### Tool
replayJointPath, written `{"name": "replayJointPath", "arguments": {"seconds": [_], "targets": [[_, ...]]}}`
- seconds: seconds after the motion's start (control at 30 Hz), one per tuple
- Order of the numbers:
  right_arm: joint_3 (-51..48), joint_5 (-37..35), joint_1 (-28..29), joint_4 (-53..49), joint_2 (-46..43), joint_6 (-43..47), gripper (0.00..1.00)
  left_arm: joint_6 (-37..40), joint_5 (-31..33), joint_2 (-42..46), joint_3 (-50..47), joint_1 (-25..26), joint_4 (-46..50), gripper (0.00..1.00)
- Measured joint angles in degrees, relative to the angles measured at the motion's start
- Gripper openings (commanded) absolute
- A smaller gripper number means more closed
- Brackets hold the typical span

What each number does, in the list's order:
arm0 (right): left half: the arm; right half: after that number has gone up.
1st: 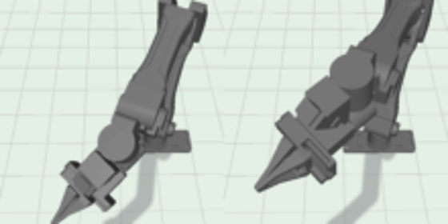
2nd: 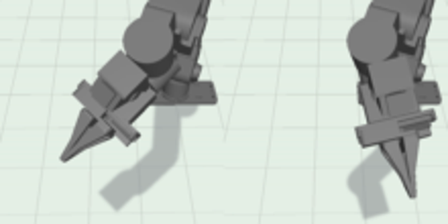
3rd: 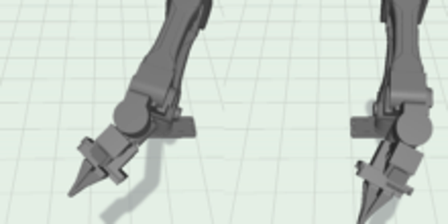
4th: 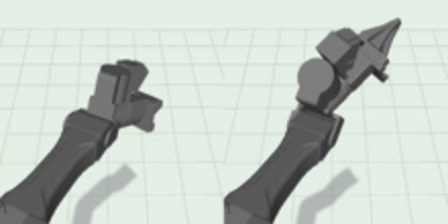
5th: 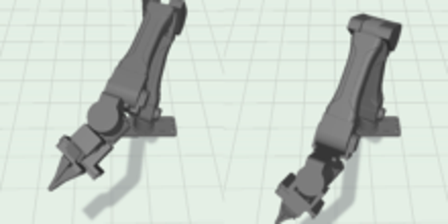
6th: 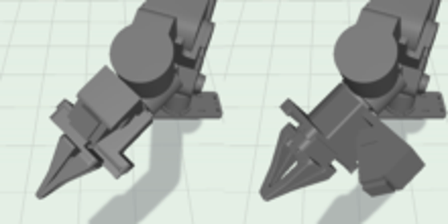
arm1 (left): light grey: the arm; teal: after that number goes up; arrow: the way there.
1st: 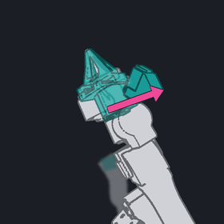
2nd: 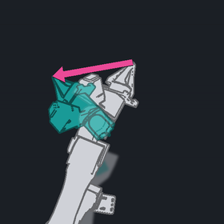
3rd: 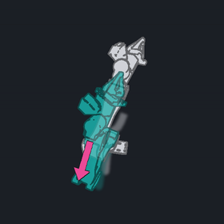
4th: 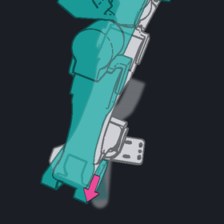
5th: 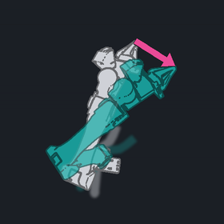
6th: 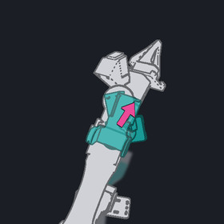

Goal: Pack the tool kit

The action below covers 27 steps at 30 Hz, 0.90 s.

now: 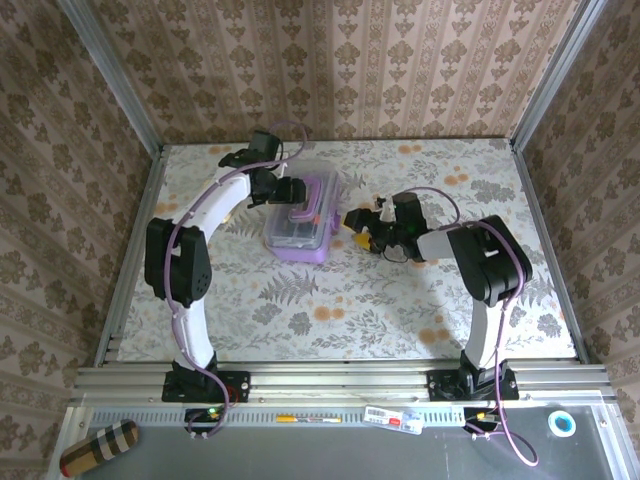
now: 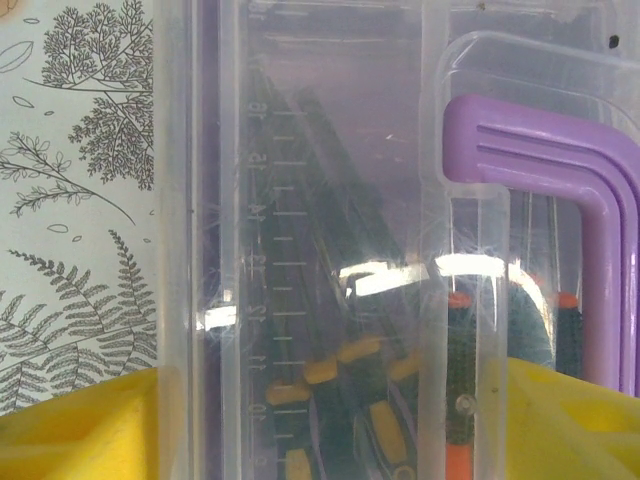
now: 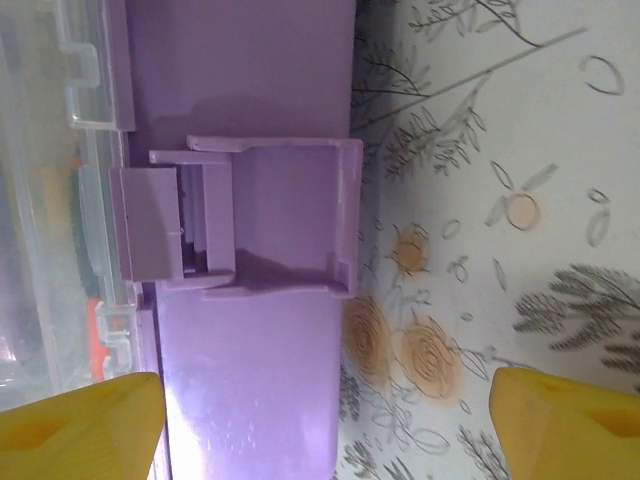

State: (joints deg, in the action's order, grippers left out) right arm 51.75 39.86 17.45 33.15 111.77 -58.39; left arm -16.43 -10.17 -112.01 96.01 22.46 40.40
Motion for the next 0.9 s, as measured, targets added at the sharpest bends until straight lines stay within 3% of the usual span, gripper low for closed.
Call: {"name": "replayJointPath", "arguments": {"seconds": [0.9], "targets": [[7.37,-0.92,1.99,14.71,9.64,-15.54,0.93,0.22,-4.26,0.63,-1.51,-1.88,-1.57,0.60]]}}
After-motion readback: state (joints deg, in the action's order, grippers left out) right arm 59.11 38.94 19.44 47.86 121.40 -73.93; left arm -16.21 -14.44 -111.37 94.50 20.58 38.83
